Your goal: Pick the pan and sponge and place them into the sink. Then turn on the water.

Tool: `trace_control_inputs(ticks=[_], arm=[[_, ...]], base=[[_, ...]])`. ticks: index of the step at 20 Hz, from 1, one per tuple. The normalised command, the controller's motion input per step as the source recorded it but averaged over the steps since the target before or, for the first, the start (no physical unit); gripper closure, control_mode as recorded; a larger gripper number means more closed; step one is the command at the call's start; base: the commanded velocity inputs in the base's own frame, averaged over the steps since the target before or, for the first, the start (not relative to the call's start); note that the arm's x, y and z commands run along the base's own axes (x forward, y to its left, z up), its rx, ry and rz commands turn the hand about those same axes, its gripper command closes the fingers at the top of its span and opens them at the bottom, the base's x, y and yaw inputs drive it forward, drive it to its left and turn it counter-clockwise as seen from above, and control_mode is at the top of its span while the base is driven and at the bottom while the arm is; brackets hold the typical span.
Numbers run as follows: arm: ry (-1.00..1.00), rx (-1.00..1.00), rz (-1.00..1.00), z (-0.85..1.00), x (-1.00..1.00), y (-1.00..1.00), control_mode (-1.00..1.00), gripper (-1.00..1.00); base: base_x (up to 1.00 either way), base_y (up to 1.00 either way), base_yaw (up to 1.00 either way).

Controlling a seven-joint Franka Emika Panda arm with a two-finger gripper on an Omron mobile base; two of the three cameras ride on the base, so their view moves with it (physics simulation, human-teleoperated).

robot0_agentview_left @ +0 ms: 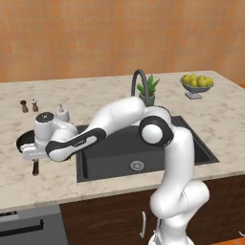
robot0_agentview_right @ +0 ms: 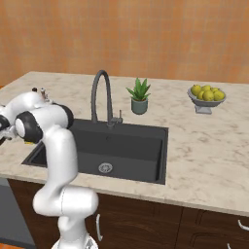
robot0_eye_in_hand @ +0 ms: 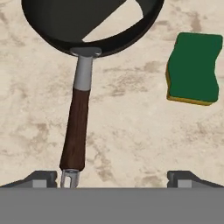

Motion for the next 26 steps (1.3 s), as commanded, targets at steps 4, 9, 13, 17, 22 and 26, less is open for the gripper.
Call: trace_control_inputs(ticks=[4,9,13,17,22,26], arm=[[0.00,0.00,0.06,-0.19,0.00,0.14,-1.00,-1.00],[0.01,0.00,0.03,-0.18,0.04,0.23,-1.00,-1.00],[0.00,0.00,0.00,-0.27,0.14,0.22,-1.00,-1.00],[0.00,0.00,0.00,-0.30,0.08,0.13,-1.00,-1.00],[0.01,0.00,0.00,-0.26,0.05,0.11,-1.00,-1.00],[0.00,0.00,0.00,-0.28,0.01,0.01,-1.00,-1.00]], base=[[0.00,0.00,0.00],[0.00,0.00,0.00],[0.00,0.00,0.00],[0.00,0.00,0.00],[0.00,0.00,0.00],[0.00,0.00,0.00]])
